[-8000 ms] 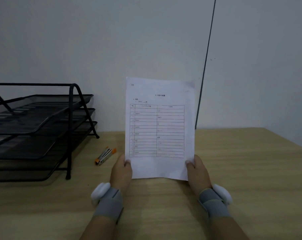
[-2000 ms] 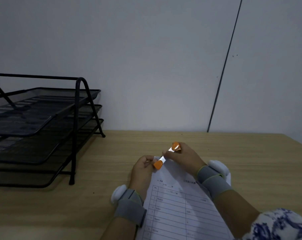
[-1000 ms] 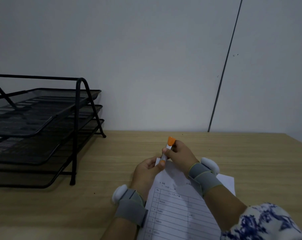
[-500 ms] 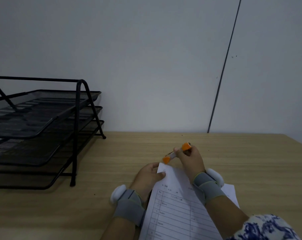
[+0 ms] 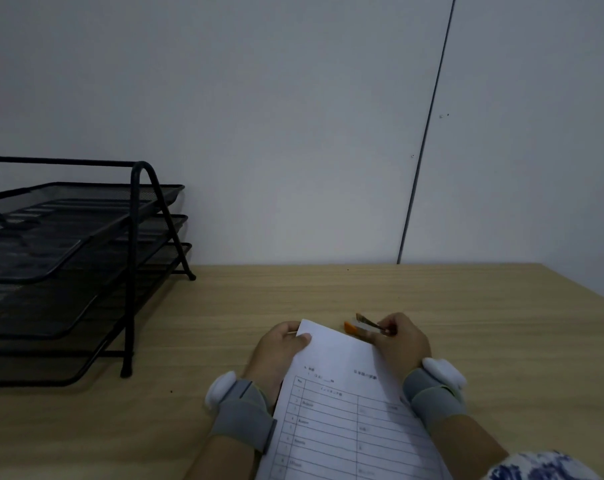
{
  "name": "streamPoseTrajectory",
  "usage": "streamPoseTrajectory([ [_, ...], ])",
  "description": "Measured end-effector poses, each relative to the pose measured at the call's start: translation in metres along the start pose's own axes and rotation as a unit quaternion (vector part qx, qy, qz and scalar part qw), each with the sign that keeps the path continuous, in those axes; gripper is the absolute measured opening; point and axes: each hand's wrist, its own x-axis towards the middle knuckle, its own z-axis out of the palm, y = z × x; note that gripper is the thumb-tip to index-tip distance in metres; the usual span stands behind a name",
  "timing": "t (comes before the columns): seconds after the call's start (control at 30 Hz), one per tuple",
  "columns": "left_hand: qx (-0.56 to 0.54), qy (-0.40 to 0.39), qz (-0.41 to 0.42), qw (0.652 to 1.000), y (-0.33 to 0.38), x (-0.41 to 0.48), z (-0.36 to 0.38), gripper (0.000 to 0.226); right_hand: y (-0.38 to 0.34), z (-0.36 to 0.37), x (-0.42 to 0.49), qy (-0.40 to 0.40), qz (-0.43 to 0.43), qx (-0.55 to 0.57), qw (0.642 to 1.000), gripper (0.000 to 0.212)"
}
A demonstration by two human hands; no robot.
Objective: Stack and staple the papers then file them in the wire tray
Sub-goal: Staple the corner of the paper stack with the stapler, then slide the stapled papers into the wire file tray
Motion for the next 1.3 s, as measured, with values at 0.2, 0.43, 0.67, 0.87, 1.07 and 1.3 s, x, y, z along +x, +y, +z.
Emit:
streamPoseTrajectory([
  [0.2,-0.014,0.004,0.009,1.000,0.000,-0.005,-0.001,0.014,-0.001,-0.011,-0.013,-0.021,-0.048,-0.185,0.981,0.013],
  [0.43,-0.081,0.018,0.023,0.996,0.004,-0.010,-0.019,0.014,-0.008,-0.029,-0.038,0.042,0.024,-0.071,0.996,0.049],
  [0.67,-0.171,0.104,0.076,0.977,0.009,-0.019,-0.049,0.031,-0.020,-0.042,-0.064,-0.075,0.080,0.049,0.993,0.018],
  [0.87,-0.153,0.147,0.083,0.974,0.007,-0.029,-0.058,0.033,-0.015,-0.046,-0.073,-0.126,0.053,0.004,0.991,0.028],
  [1.07,0.021,0.037,0.023,0.999,0.006,-0.051,-0.041,0.019,-0.011,-0.046,-0.073,0.004,0.037,0.109,0.993,0.032],
  [1.3,0.050,0.115,0.064,0.990,0.011,-0.055,-0.048,0.015,-0.013,-0.044,-0.086,-0.114,0.047,0.179,0.976,0.020],
])
